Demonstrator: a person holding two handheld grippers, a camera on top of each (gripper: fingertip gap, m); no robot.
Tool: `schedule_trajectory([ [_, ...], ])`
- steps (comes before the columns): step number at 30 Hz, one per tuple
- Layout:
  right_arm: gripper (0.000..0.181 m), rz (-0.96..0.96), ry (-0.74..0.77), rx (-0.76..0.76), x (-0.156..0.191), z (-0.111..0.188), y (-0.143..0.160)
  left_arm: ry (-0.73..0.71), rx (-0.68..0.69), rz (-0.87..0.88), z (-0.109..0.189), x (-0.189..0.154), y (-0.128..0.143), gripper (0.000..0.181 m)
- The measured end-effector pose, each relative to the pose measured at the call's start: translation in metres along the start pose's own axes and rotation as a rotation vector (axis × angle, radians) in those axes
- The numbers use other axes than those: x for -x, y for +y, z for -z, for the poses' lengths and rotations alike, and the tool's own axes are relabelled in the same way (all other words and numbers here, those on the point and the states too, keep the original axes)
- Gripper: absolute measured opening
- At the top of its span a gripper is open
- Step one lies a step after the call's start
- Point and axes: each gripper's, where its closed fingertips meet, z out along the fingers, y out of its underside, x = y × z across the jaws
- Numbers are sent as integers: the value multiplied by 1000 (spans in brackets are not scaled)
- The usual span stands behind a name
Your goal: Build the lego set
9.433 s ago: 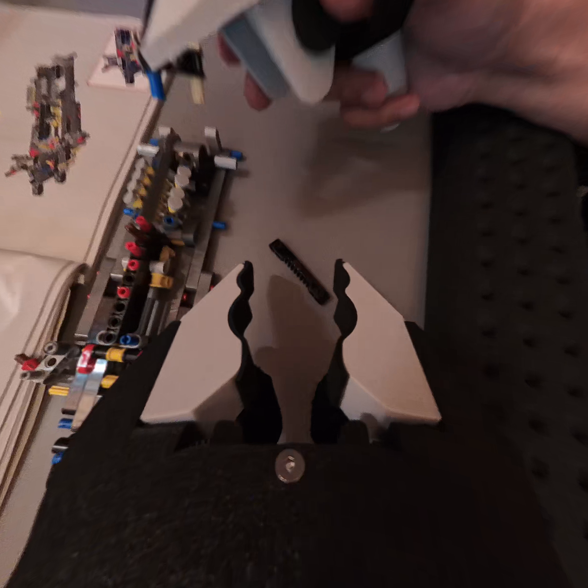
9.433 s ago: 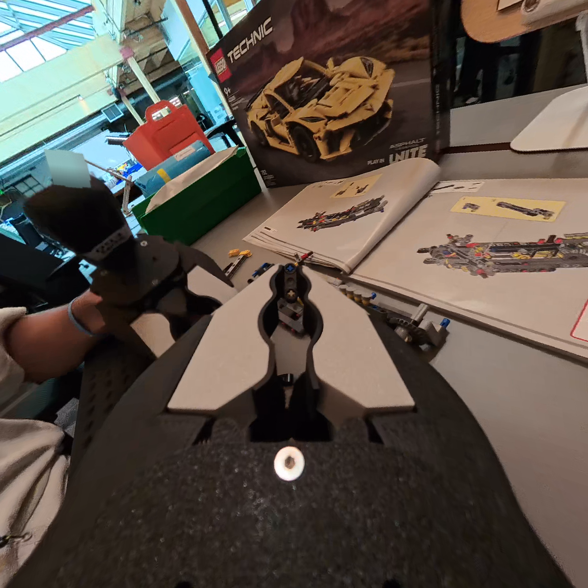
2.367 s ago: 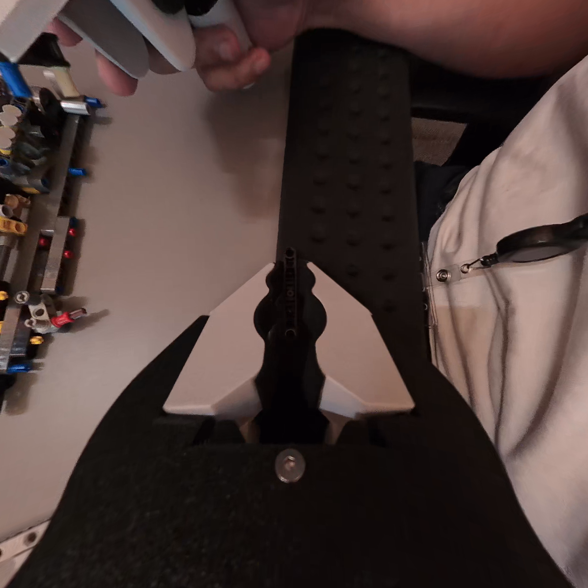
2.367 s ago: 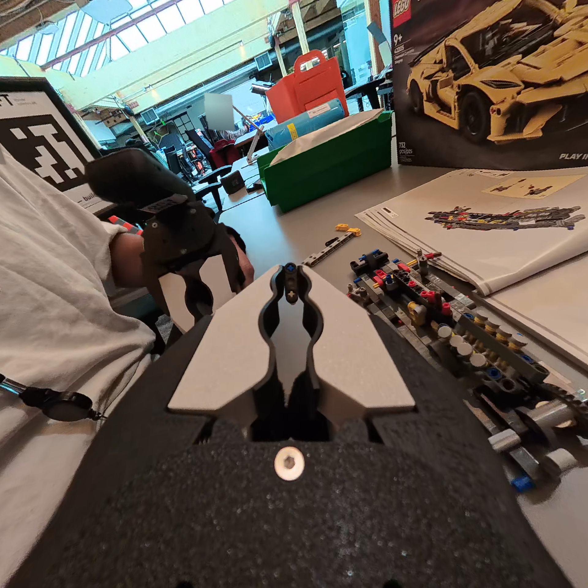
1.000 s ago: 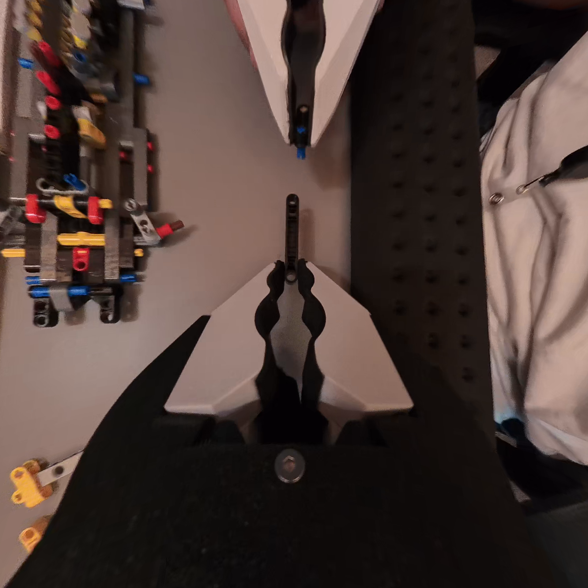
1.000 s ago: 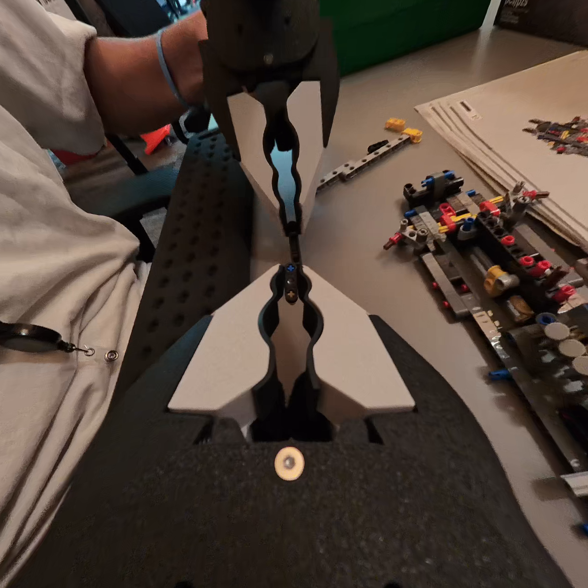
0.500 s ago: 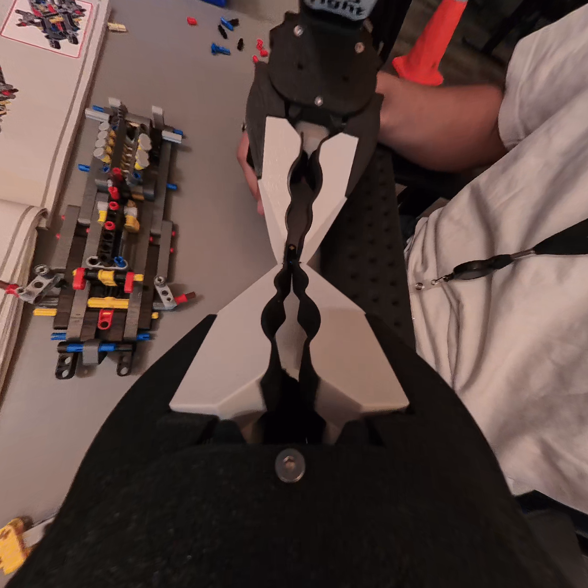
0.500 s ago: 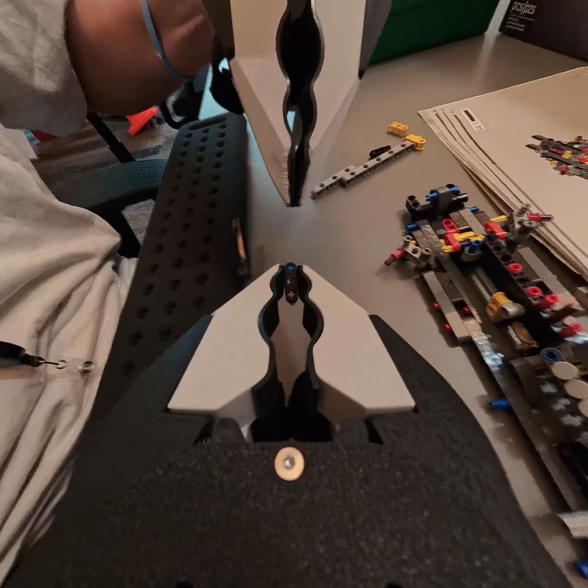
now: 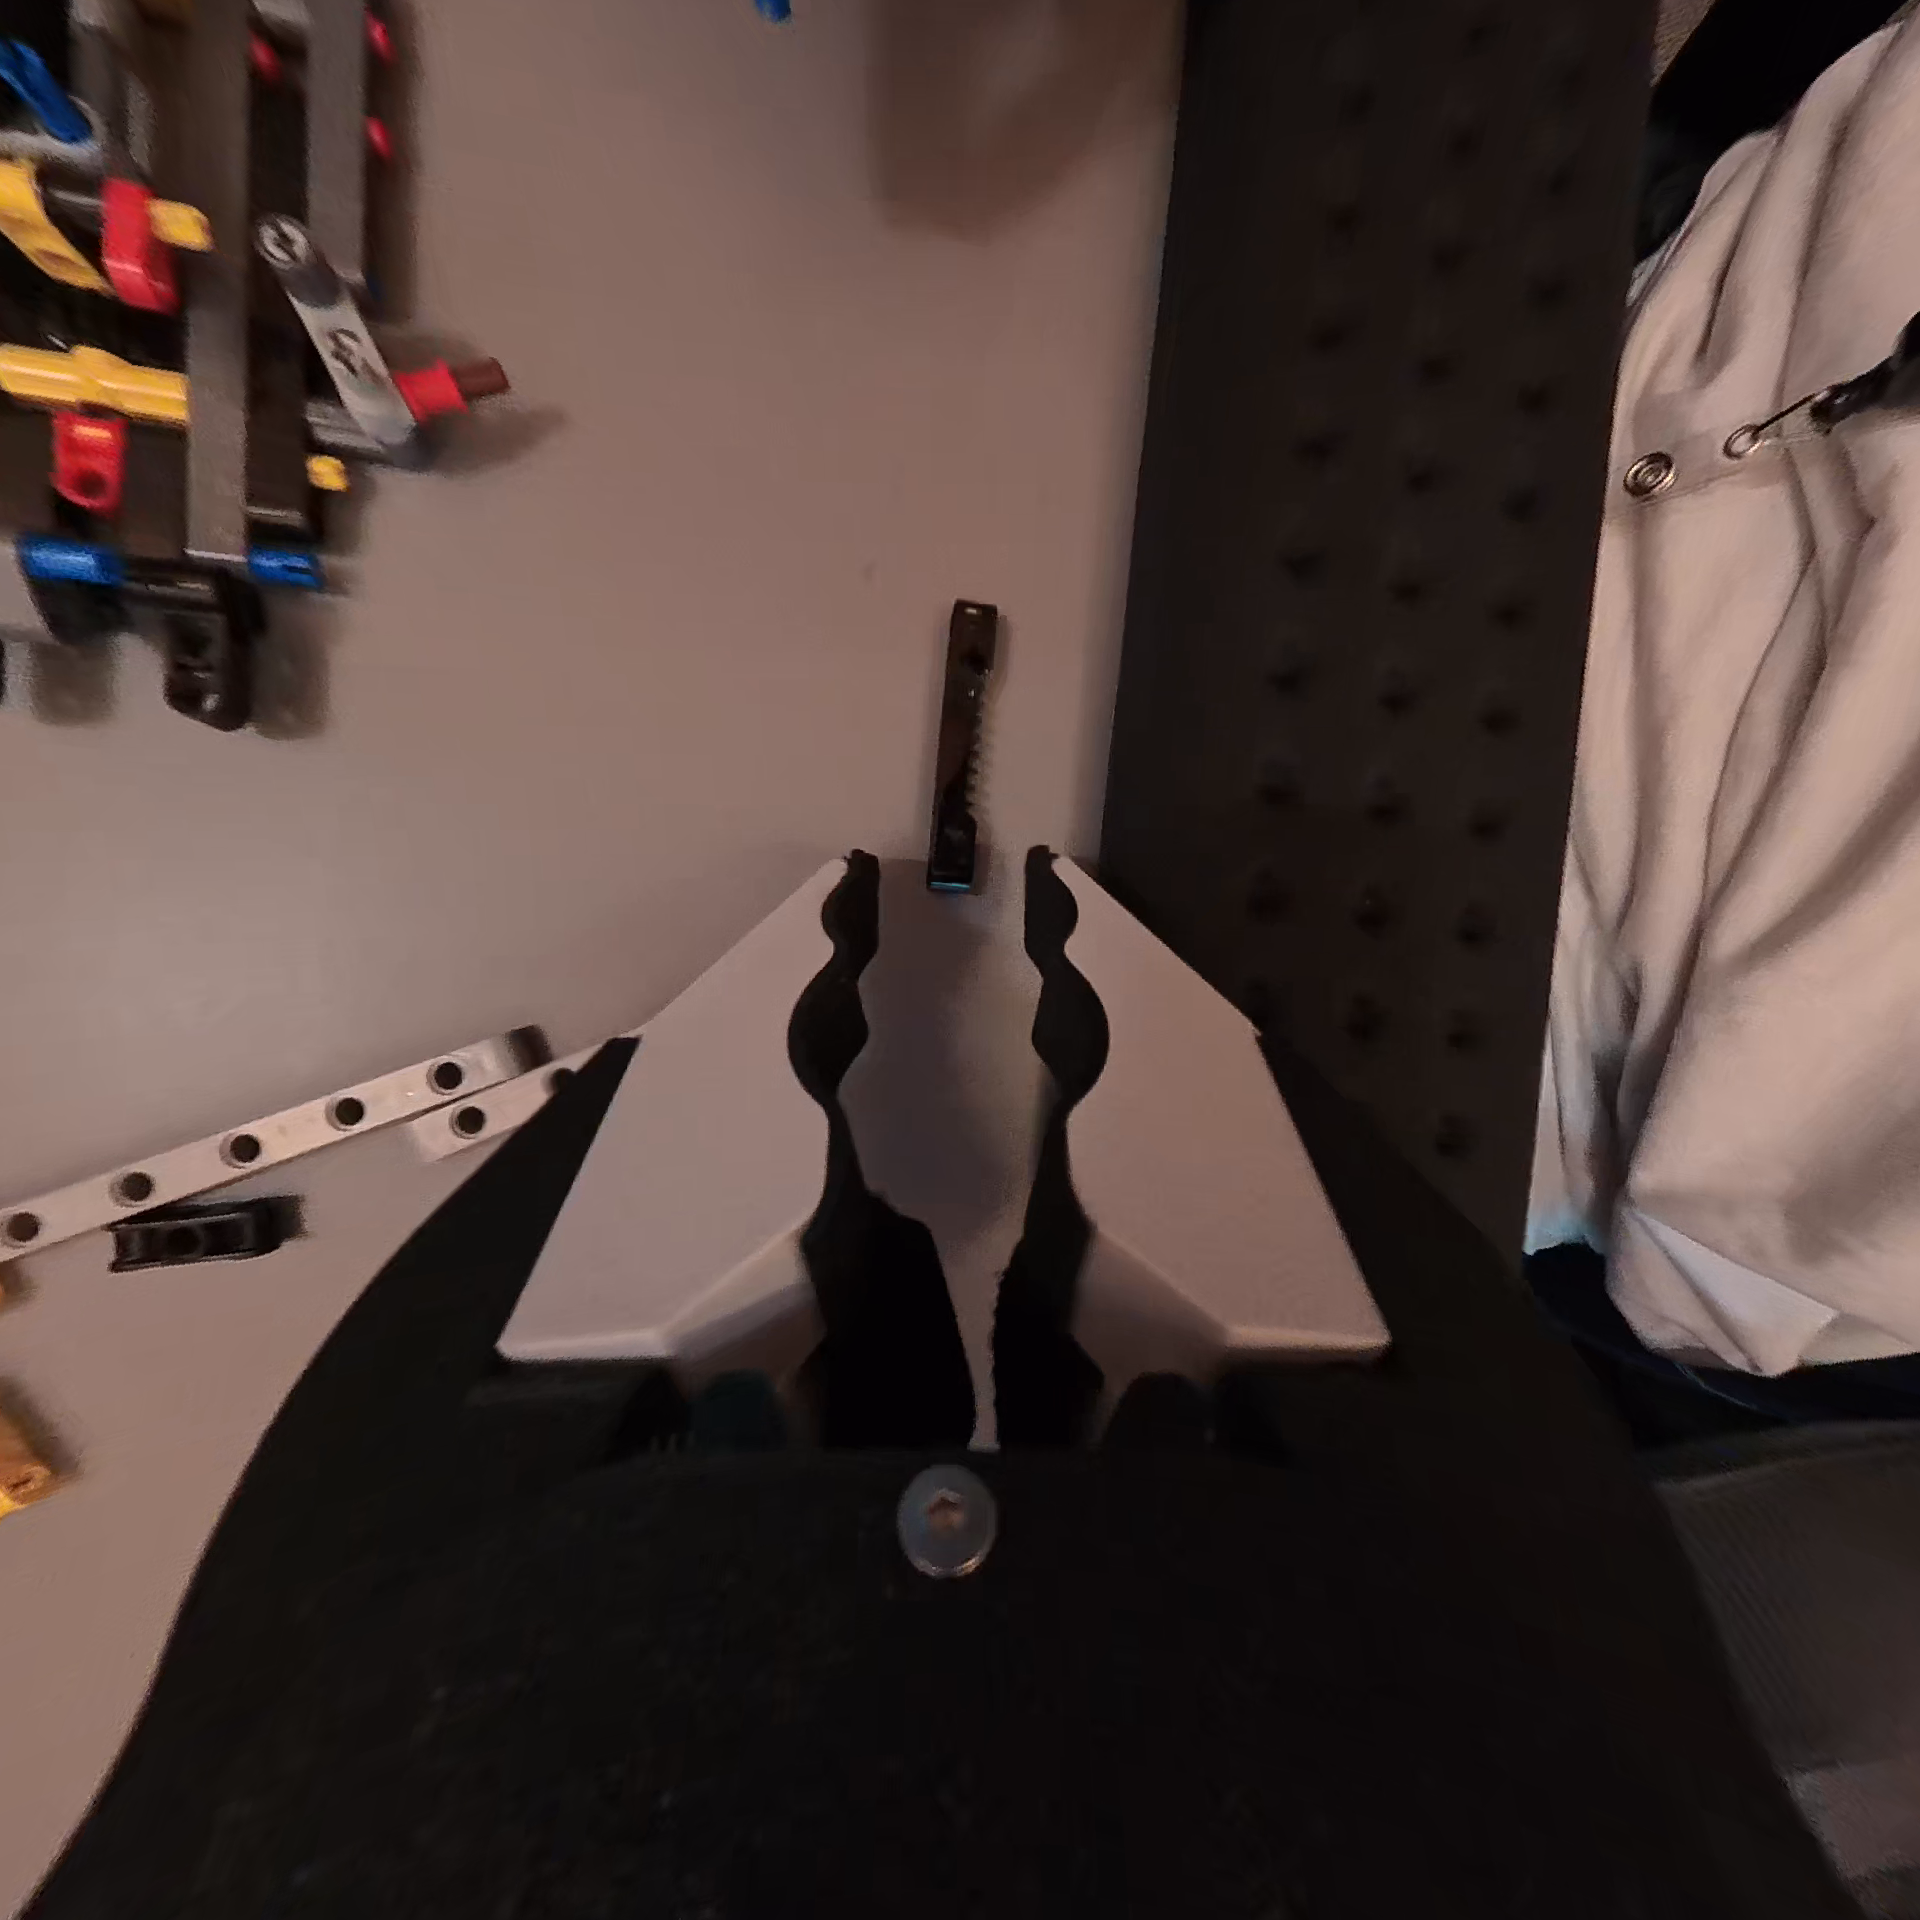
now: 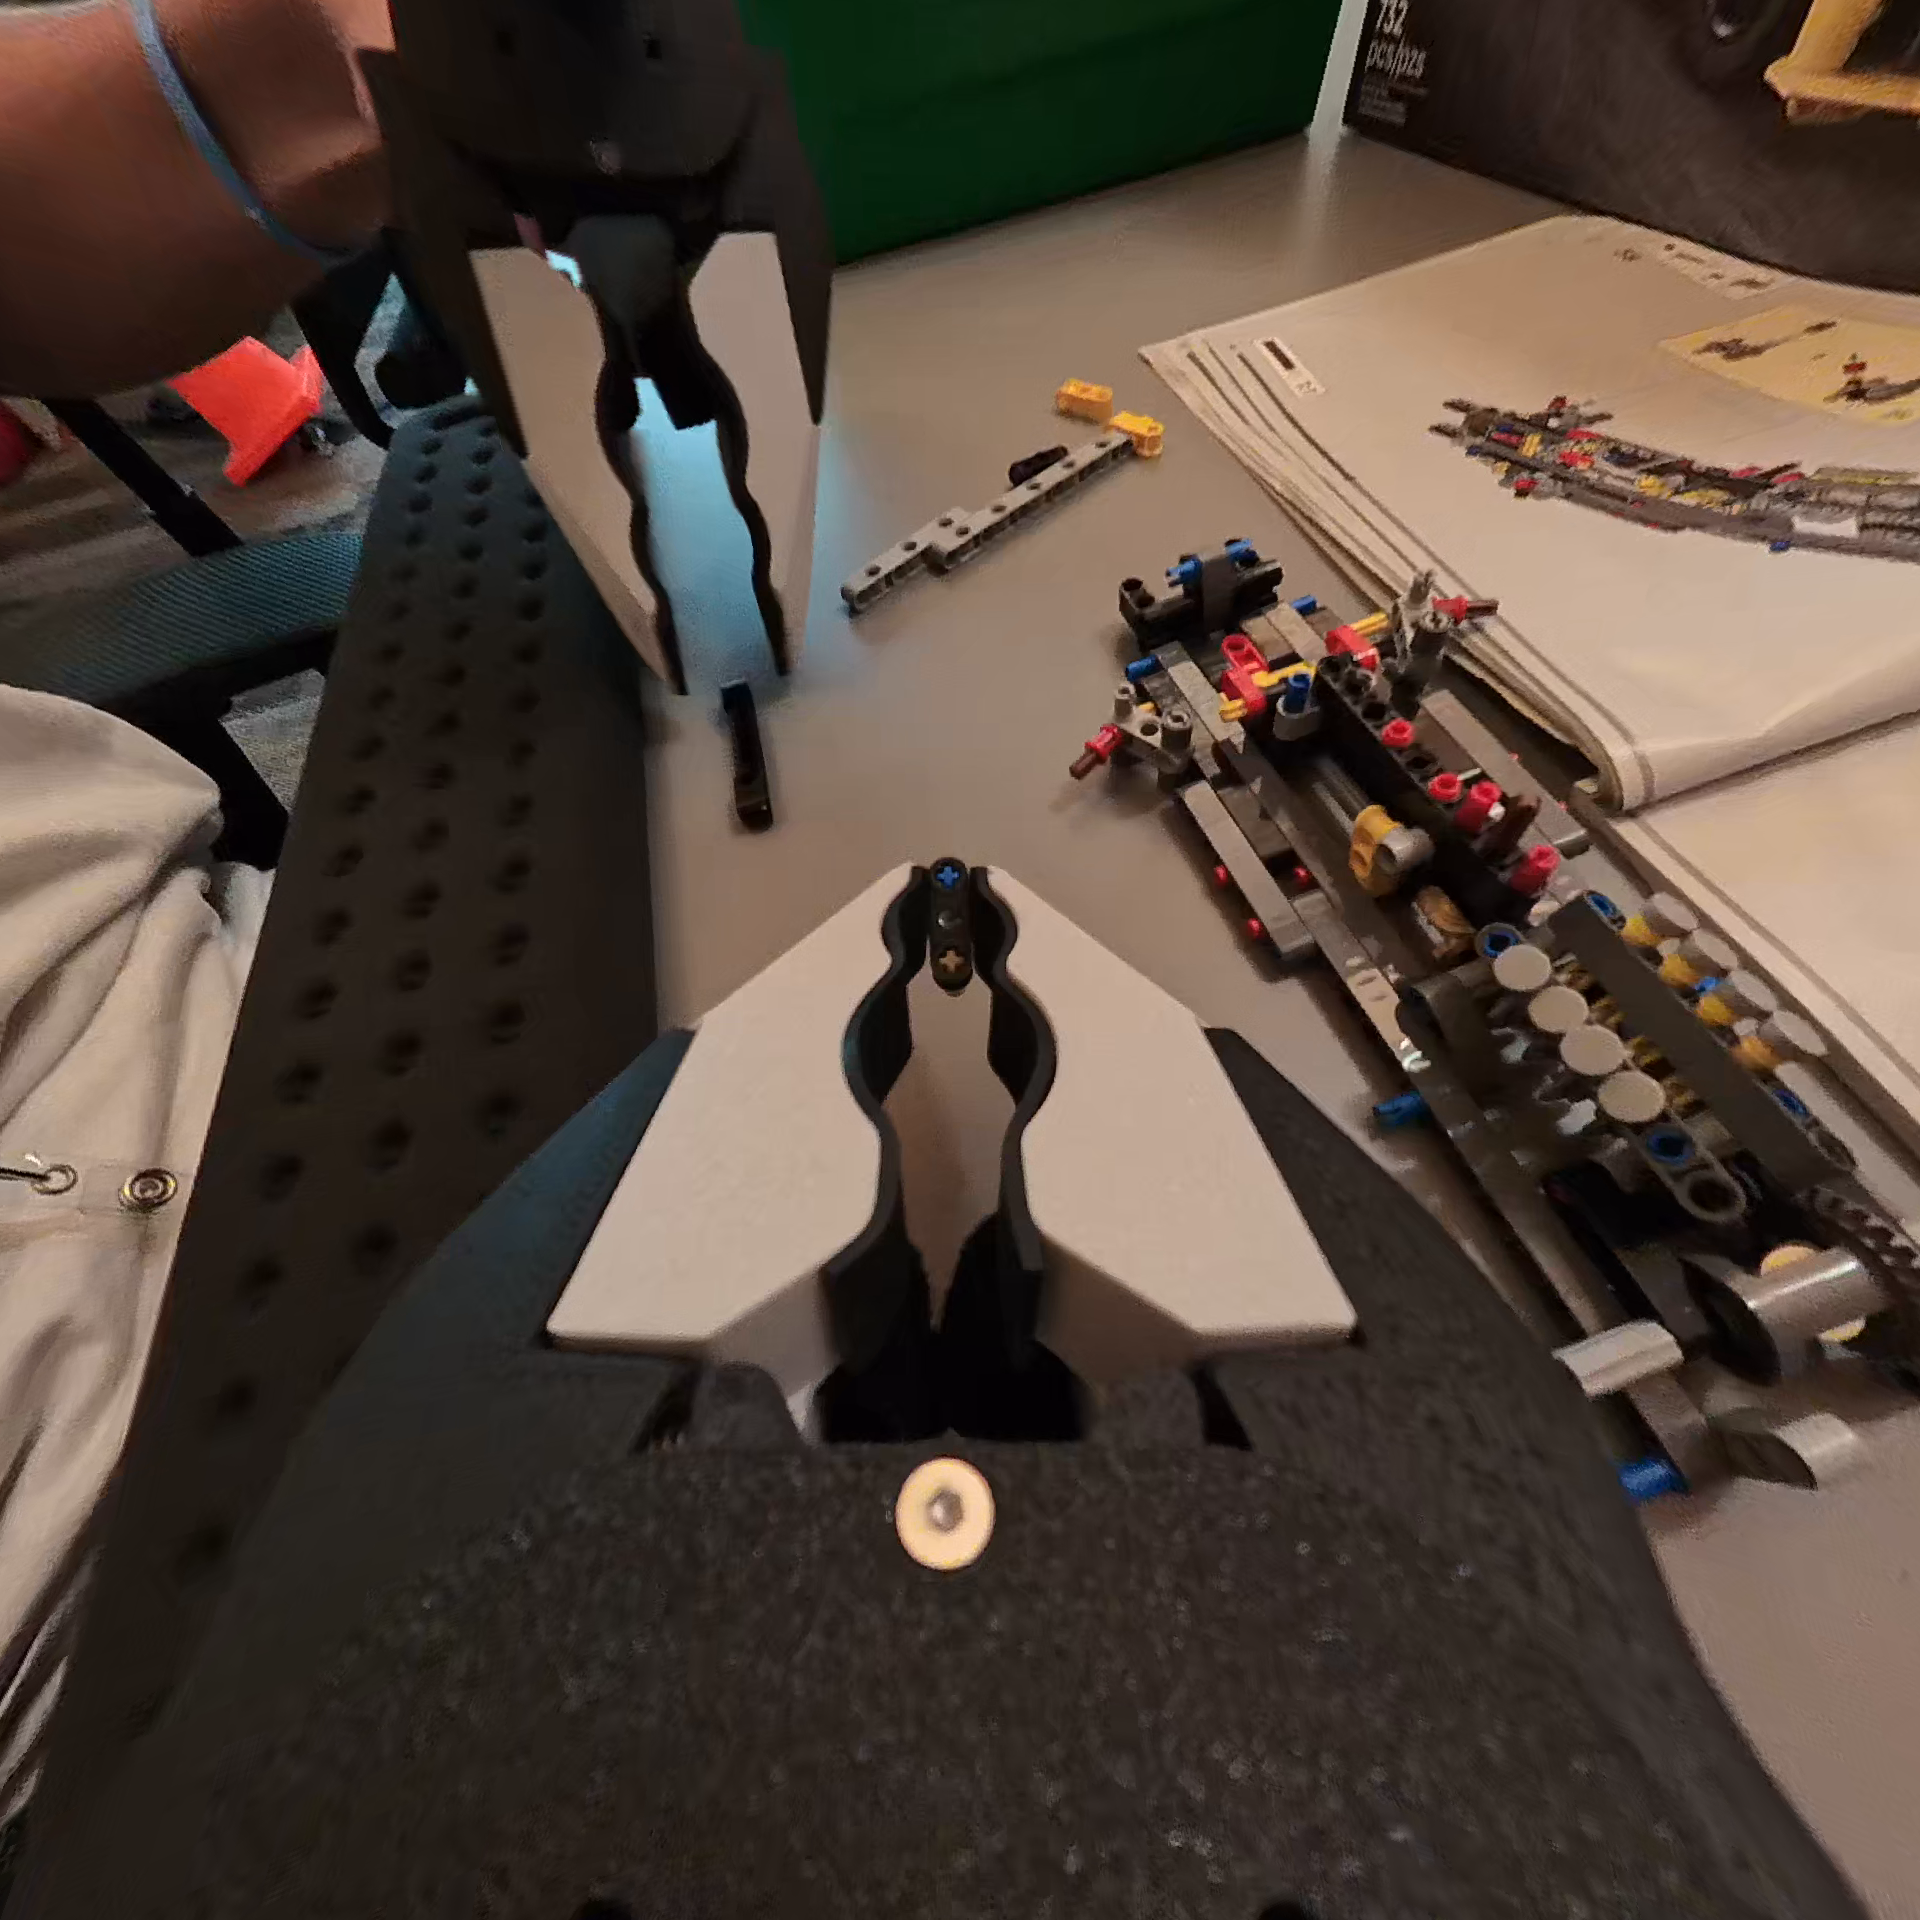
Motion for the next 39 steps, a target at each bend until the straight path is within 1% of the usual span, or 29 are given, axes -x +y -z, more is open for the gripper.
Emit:
schedule_trajectory([
  [3,6,-42,14,33,-7,5,7,-53,-18,-28,-8,-1,-1,25],
  [5,6,-58,42,61,-15,9,11,-94,-20,-49,-10,1,-3,19],
  [8,7,-16,61,132,-18,9,23,-156,-1,-99,-11,4,-4,8],
  [9,7,-6,60,154,-18,8,26,-163,5,-117,-12,3,-4,7],
  [16,7,11,74,210,-22,7,38,-242,-5,-239,-10,8,-14,6],
  [21,7,20,84,223,-23,7,41,-336,-25,-358,0,14,-31,6],
  [28,15,22,83,209,-22,7,39,-406,-31,-454,15,22,-50,6],
  [31,22,14,83,173,-21,10,31,-445,-24,-506,20,25,-57,6],
  [33,25,11,74,114,-13,13,14,-490,-7,-570,24,27,-64,6],
  [36,25,-7,-58,-35,20,11,-27,-562,30,-724,29,27,-76,6],
  [37,25,-23,-103,-61,29,9,-36,-582,44,-782,31,26,-80,6],
  [39,27,-70,-175,-75,36,2,-43,-614,67,-887,34,23,-89,6],
])
